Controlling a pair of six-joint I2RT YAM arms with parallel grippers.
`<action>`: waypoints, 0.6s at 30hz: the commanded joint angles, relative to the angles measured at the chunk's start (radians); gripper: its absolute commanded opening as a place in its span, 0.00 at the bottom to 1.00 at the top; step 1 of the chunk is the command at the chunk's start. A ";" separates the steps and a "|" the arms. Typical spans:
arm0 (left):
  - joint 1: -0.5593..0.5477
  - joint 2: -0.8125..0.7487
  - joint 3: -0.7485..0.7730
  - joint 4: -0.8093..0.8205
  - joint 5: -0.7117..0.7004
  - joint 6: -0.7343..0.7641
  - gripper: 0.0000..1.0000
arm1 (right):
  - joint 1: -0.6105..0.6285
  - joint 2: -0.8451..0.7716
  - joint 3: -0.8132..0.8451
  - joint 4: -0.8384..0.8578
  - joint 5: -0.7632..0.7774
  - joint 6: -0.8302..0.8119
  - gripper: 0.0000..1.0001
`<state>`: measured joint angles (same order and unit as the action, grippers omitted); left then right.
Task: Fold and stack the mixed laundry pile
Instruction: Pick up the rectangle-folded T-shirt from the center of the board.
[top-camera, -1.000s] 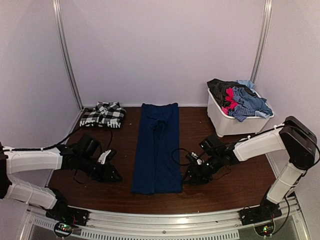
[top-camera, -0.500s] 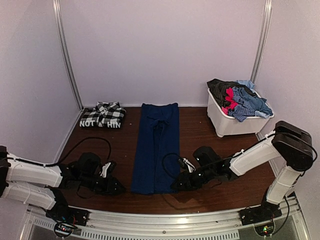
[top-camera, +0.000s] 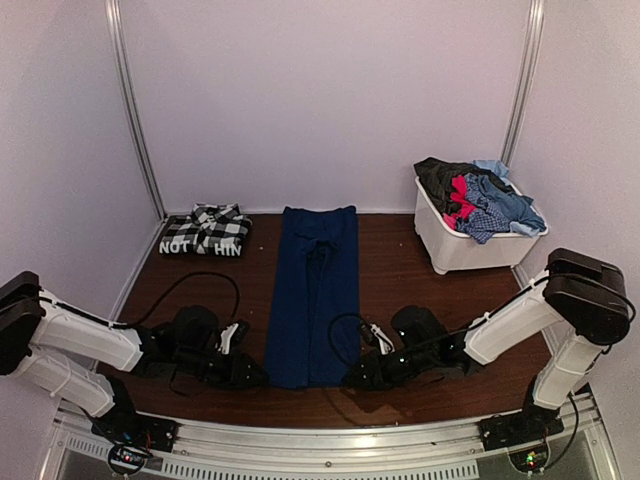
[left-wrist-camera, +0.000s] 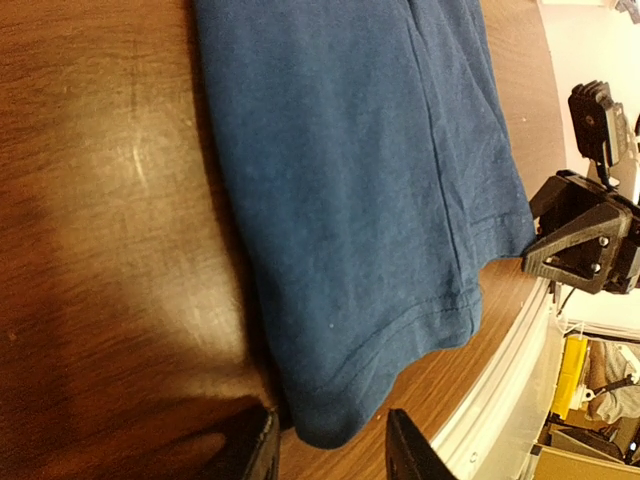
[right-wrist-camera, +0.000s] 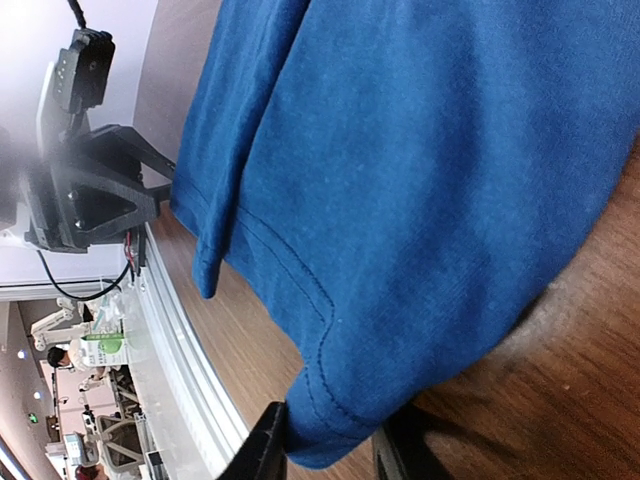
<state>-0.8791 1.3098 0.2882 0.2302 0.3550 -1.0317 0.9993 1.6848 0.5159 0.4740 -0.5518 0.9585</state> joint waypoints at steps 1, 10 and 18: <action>-0.009 0.049 0.018 -0.057 -0.041 0.013 0.37 | 0.015 0.021 -0.053 -0.133 0.062 0.024 0.26; -0.018 0.103 0.042 -0.049 -0.004 0.031 0.18 | 0.018 0.006 -0.044 -0.145 0.068 -0.021 0.01; -0.115 -0.044 -0.023 -0.144 0.016 0.001 0.00 | 0.127 -0.037 -0.100 -0.132 0.027 -0.026 0.00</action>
<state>-0.9485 1.3502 0.3119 0.1932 0.3584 -1.0172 1.0515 1.6535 0.4908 0.4286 -0.5159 0.9306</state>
